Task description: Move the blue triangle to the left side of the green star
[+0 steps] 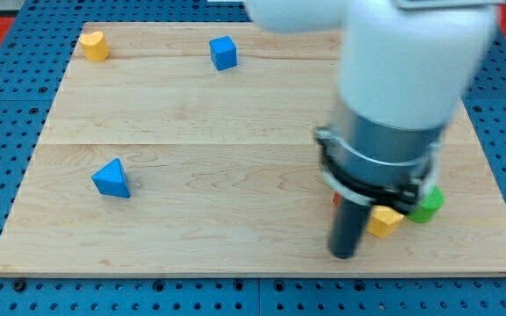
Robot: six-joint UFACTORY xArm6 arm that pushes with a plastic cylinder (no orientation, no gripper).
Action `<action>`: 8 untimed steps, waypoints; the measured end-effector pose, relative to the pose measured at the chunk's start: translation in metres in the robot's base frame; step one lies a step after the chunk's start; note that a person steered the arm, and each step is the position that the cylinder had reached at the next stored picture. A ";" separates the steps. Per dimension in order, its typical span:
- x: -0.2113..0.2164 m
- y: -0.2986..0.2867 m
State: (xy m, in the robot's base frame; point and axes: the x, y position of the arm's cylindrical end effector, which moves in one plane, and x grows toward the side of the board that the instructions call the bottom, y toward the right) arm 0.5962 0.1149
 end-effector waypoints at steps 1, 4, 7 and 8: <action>-0.022 0.020; 0.012 -0.202; -0.106 -0.274; -0.135 -0.181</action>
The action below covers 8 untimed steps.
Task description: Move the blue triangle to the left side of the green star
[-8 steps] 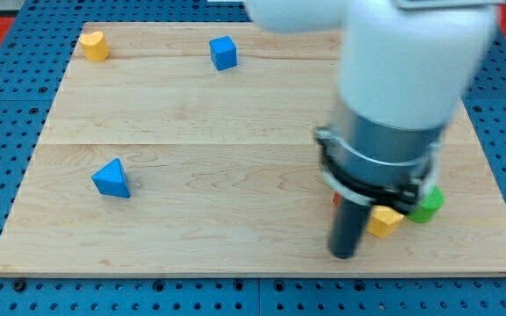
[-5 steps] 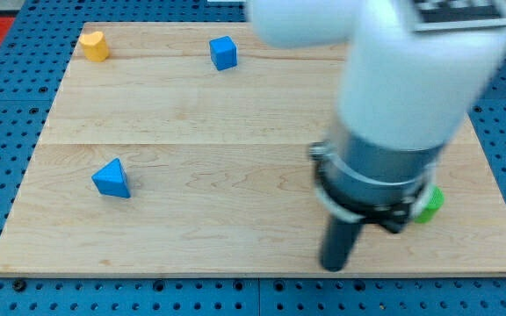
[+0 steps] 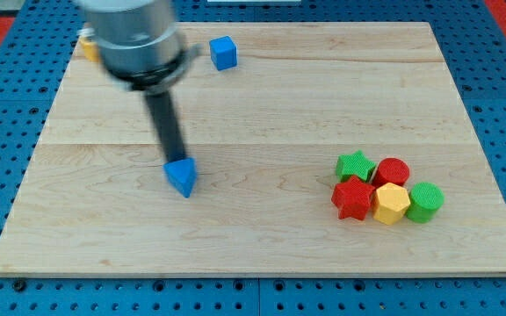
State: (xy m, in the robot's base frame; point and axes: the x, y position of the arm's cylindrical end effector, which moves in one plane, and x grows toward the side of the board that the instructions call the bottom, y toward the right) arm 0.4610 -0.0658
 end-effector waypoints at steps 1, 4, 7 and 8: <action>-0.006 -0.016; 0.039 -0.034; 0.002 -0.023; -0.080 -0.104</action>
